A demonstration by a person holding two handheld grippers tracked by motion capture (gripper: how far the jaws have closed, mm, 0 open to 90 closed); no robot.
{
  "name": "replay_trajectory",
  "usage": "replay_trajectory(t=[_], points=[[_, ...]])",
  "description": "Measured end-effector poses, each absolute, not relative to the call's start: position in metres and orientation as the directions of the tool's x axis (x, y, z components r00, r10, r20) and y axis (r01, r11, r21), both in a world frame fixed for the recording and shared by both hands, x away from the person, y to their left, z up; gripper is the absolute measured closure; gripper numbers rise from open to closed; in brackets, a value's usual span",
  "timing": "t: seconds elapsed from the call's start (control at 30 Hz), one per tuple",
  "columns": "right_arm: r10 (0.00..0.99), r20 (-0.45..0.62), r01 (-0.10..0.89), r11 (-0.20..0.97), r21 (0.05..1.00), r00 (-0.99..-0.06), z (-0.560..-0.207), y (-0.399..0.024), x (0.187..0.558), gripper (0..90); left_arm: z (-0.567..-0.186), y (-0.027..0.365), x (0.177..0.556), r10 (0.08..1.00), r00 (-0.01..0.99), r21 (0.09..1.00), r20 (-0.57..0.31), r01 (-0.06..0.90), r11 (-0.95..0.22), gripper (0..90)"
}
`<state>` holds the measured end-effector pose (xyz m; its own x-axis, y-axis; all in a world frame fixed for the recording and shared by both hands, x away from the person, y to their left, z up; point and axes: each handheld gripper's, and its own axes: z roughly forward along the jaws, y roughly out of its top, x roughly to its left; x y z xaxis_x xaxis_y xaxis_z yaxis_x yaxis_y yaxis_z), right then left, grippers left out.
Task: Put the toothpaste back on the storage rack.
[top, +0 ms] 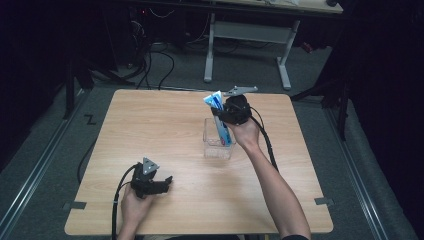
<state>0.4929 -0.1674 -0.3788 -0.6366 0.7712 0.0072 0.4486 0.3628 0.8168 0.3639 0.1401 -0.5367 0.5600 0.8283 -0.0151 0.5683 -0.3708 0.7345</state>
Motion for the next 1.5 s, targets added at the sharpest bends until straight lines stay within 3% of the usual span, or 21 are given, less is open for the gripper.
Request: replay_trajectory(t=[1.5], points=[[0.751,-0.047,0.463,0.454,0.761,-0.659,-0.406,-0.172,0.483,69.8,-0.537,0.14,0.364,0.829,0.558,0.736,-0.017,0.568,-0.367,19.5]])
